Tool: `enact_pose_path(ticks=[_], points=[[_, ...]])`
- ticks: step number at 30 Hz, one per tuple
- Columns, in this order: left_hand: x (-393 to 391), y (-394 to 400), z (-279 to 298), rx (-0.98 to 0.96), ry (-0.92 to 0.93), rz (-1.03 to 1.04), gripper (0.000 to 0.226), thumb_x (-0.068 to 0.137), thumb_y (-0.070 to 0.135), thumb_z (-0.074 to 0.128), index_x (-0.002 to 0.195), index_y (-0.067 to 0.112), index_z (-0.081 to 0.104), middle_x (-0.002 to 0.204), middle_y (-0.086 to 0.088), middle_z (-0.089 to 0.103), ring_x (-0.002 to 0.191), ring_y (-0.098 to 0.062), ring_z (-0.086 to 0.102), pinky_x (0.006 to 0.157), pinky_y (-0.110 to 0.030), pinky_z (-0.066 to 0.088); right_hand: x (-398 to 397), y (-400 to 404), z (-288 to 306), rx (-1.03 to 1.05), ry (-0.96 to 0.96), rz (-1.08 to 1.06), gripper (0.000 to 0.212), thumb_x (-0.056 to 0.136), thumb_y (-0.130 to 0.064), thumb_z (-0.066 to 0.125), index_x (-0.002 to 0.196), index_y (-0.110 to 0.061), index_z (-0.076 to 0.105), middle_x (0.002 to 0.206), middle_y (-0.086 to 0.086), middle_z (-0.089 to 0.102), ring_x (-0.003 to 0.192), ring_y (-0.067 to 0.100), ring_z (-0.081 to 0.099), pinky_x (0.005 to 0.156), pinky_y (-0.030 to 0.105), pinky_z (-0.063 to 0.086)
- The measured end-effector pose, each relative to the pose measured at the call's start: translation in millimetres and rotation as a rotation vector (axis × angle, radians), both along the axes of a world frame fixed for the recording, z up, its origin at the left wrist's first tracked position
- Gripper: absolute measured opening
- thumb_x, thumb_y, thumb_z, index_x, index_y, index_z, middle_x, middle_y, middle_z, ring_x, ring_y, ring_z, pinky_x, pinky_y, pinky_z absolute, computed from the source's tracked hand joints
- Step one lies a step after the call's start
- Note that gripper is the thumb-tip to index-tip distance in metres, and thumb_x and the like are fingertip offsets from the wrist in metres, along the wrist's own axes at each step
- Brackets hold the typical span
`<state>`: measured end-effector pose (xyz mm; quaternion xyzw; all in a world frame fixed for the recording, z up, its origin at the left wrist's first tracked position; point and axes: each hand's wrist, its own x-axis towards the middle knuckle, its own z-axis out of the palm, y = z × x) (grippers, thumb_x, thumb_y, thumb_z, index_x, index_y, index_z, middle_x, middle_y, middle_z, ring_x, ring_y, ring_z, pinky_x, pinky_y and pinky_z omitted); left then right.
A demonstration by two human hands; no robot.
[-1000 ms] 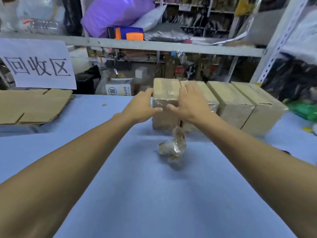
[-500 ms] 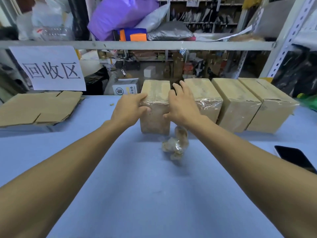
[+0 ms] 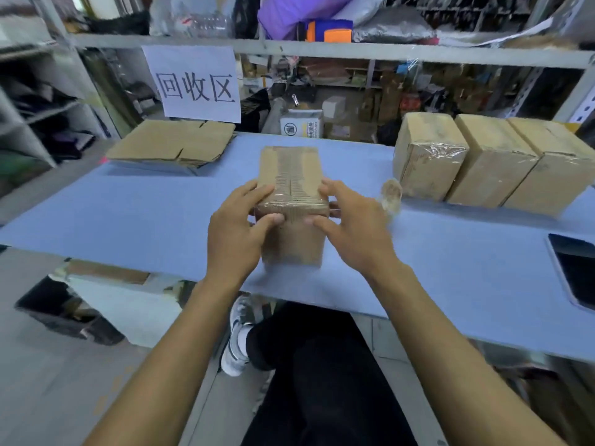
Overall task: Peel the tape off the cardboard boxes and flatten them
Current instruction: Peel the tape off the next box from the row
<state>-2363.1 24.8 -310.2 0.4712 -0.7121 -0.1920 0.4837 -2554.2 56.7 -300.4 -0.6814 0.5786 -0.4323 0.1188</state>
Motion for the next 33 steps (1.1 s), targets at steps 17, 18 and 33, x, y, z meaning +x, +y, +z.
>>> enact_pose_path(ticks=[17,18,33], points=[[8.6,46.9,15.1,-0.216,-0.349,-0.295,0.050,0.074,0.038,0.070,0.123,0.025,0.069,0.133,0.010,0.064,0.130,-0.013,0.052,0.111,-0.047,0.038,13.1,67.8,-20.4,-0.384,0.018,-0.138,0.007,0.089,-0.013,0.074,0.094,-0.009,0.071,0.099,0.000,0.064,0.083,0.013,0.061,0.060,0.040,0.057],[6.1,46.9,11.4,-0.232,-0.327,-0.261,0.049,0.073,0.040,0.071,0.120,0.025,0.070,0.131,0.010,0.065,0.129,-0.013,0.053,0.109,-0.049,0.040,13.5,67.1,-21.5,-0.400,0.029,-0.141,0.006,0.091,-0.014,0.072,0.094,-0.009,0.072,0.098,0.000,0.065,0.082,0.014,0.062,0.060,0.041,0.057],[-13.9,47.5,-9.8,-0.436,-0.271,0.003,0.028,0.082,0.038,0.075,0.098,0.015,0.079,0.111,0.004,0.076,0.113,-0.020,0.067,0.108,-0.041,0.043,2.3,64.3,-18.2,-0.385,0.042,-0.068,0.012,0.093,-0.019,0.072,0.097,-0.008,0.071,0.094,0.000,0.065,0.081,0.008,0.065,0.069,0.025,0.057]])
